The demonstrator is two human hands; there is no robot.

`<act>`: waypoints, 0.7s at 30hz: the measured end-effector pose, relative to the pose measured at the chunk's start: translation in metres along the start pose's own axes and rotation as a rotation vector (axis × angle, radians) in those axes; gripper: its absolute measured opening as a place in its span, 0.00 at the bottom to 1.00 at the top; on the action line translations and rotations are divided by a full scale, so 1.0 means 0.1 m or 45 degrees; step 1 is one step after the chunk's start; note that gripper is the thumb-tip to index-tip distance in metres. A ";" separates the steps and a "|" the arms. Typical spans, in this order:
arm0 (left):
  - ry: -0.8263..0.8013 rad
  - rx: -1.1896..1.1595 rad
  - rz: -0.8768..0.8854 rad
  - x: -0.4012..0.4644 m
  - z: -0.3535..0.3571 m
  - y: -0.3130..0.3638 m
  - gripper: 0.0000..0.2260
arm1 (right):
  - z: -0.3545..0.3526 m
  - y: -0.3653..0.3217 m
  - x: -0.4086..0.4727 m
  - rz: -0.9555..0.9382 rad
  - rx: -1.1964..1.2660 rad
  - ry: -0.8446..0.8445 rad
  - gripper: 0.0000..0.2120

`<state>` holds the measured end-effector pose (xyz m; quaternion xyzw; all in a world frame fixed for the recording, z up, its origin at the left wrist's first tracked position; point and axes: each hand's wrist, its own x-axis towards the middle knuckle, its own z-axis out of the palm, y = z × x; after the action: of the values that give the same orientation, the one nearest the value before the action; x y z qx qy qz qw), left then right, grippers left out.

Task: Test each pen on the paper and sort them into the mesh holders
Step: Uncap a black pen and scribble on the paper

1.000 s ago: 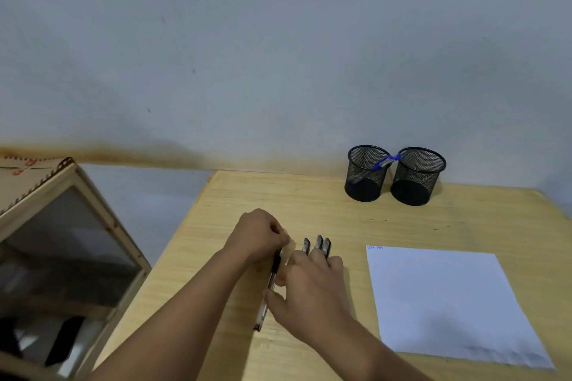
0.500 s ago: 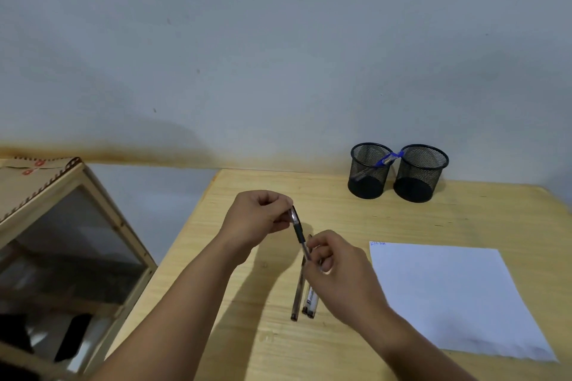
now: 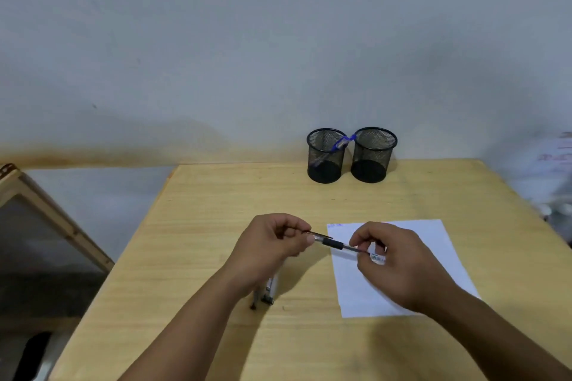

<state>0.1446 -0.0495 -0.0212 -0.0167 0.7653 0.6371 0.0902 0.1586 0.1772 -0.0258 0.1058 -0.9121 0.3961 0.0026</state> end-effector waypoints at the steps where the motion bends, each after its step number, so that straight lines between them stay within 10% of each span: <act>1: -0.001 -0.004 0.003 -0.01 0.07 -0.02 0.04 | -0.03 0.03 -0.02 -0.012 -0.016 -0.005 0.08; 21: 0.106 0.001 -0.038 -0.14 0.54 -0.03 0.04 | 0.15 0.20 -0.10 -0.023 0.120 0.006 0.04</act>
<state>0.1652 0.0015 -0.0308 -0.0546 0.7683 0.6342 0.0676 0.1657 0.1816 -0.0510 0.1132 -0.8914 0.4389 0.0034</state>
